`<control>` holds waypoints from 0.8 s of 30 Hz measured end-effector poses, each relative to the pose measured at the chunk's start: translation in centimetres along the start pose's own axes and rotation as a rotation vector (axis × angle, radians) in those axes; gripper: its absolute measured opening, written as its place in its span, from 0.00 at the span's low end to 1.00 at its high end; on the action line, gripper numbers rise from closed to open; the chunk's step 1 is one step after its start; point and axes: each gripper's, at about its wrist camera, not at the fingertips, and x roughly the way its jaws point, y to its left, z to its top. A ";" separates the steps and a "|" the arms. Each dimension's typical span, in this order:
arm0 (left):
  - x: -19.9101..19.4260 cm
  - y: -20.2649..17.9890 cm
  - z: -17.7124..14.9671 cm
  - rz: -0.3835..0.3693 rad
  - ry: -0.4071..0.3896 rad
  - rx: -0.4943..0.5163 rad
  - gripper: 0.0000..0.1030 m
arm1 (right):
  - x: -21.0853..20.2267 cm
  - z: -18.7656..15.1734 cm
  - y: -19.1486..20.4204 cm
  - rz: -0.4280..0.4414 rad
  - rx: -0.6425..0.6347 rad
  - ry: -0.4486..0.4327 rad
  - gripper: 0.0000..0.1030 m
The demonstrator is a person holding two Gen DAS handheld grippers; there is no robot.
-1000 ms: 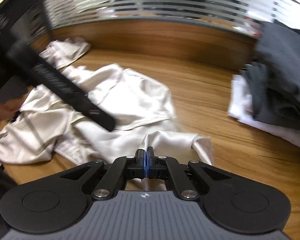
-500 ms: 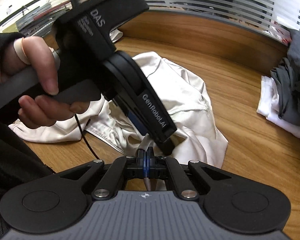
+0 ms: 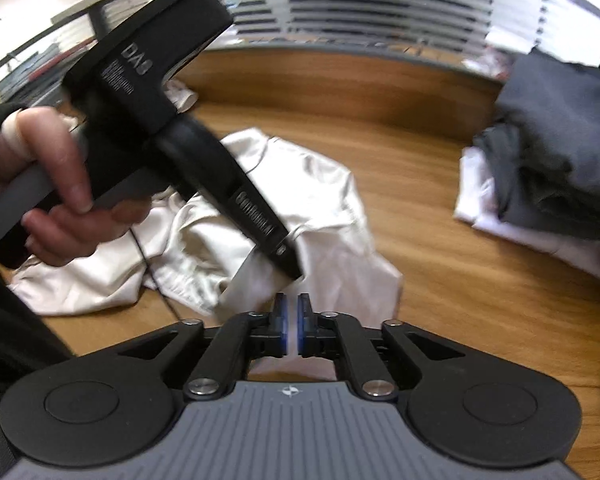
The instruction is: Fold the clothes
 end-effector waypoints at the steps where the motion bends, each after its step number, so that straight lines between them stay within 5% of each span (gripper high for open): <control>1: 0.0 -0.1 0.0 -0.003 0.000 0.001 0.04 | 0.2 0.1 0.0 -0.007 -0.005 0.003 0.30; 2: 0.0 -0.2 -0.1 -0.006 0.000 0.003 0.04 | 0.6 0.2 0.1 -0.014 -0.010 0.007 0.38; 6: -0.1 -0.4 -0.2 -0.007 -0.002 0.002 0.05 | 2.4 0.2 0.1 -0.051 -0.030 0.041 0.37; 7: -0.2 -0.3 -0.2 -0.003 -0.004 -0.001 0.05 | 2.9 0.1 0.0 -0.063 -0.035 0.058 0.34; 9: -0.3 -0.1 -0.3 0.002 -0.009 -0.010 0.05 | 3.8 -0.2 -0.3 -0.078 -0.031 0.080 0.10; 12: -0.3 0.5 -0.4 0.010 0.002 -0.031 0.05 | 4.2 -0.2 -1.1 -0.097 0.003 0.068 0.02; 16: 0.0 0.6 -0.4 -0.007 0.014 -0.046 0.07 | 3.3 0.6 -2.1 -0.096 0.041 0.040 0.01; 20: 0.4 0.2 -0.3 -0.001 0.009 -0.041 0.29 | 3.0 1.5 -3.1 -0.074 0.081 0.025 0.01; 24: 0.9 0.4 -0.5 0.061 0.001 -0.033 0.28 | 2.6 2.4 -3.7 -0.076 0.091 0.007 0.01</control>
